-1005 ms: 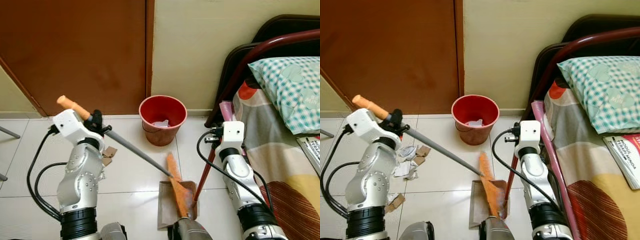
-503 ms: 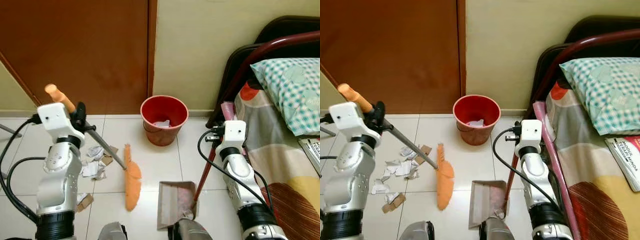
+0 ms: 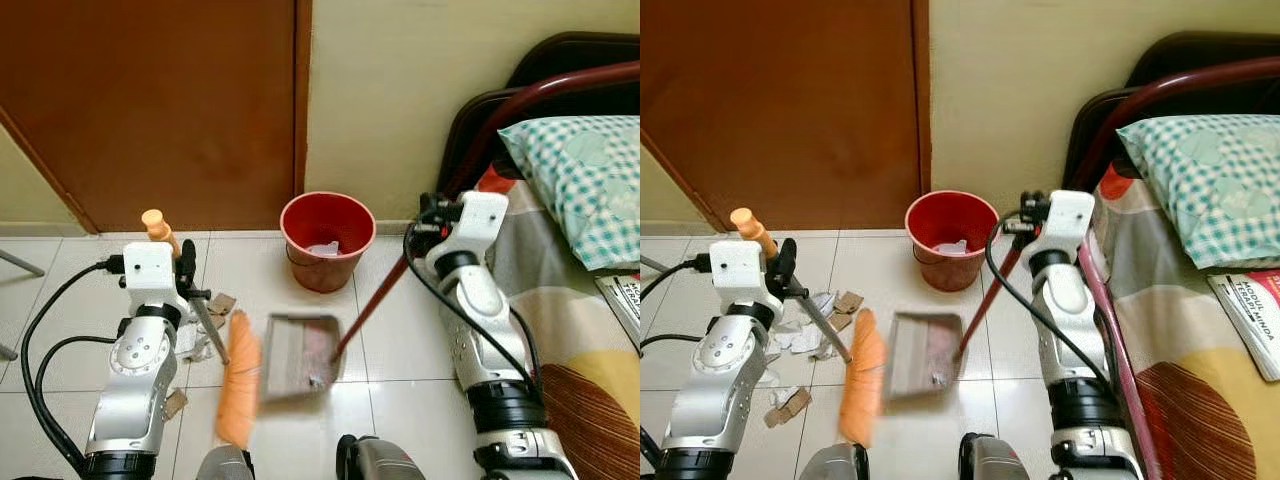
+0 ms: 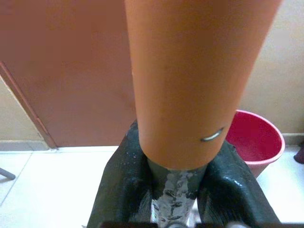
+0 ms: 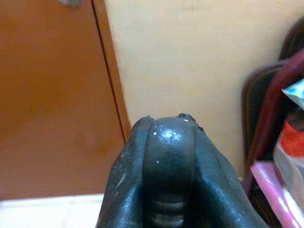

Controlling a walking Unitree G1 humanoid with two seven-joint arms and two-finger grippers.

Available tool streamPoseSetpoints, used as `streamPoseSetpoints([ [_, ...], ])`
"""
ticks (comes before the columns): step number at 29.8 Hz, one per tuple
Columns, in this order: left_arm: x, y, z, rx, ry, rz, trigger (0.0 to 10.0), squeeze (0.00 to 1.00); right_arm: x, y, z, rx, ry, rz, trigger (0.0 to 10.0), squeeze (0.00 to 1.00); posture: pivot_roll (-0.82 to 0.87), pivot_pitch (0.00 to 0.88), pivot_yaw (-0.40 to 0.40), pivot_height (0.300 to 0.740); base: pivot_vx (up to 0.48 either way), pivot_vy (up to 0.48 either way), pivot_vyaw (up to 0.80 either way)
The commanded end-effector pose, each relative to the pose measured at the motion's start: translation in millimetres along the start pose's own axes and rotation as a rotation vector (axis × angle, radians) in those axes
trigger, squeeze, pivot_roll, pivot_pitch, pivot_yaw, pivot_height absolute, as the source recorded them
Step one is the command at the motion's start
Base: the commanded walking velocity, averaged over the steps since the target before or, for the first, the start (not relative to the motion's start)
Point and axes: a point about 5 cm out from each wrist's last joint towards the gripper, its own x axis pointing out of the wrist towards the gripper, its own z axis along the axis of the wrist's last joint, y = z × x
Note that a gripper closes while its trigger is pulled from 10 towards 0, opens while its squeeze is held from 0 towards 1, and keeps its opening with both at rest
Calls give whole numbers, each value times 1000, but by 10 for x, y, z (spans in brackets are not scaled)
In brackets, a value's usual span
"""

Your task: Sweep floor

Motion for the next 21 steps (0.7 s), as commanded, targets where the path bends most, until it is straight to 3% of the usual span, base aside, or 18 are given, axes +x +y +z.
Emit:
streamPoseSetpoints([
  [1, -39, -2, -167, 43, 68, 18, 10000, 0, 77, 76, 273, 59, -77, 22, 10000, 0, -9, 80, -21, 740, 0, 0, 0],
  [7, -46, -10, -204, 14, 74, 49, 10000, 0, 166, 181, 475, 81, -117, 70, 10000, 0, -16, 78, -26, 740, 0, 0, 0],
  [11, -45, -35, -246, -10, 90, 54, 10000, 0, 261, 246, 734, 98, -182, 106, 10000, 0, -18, 76, -30, 740, 0, 0, 0],
  [13, -33, -66, -266, -12, 91, 48, 10000, 0, 355, 316, 1040, 120, -261, 131, 10000, 0, -22, 77, -32, 740, 0, 0, 0],
  [21, 6, -128, -268, -24, 91, 39, 10000, 0, 467, 466, 1561, -50, -487, 210, 10000, 0, -25, 74, -39, 740, 0, 0, 0],
])
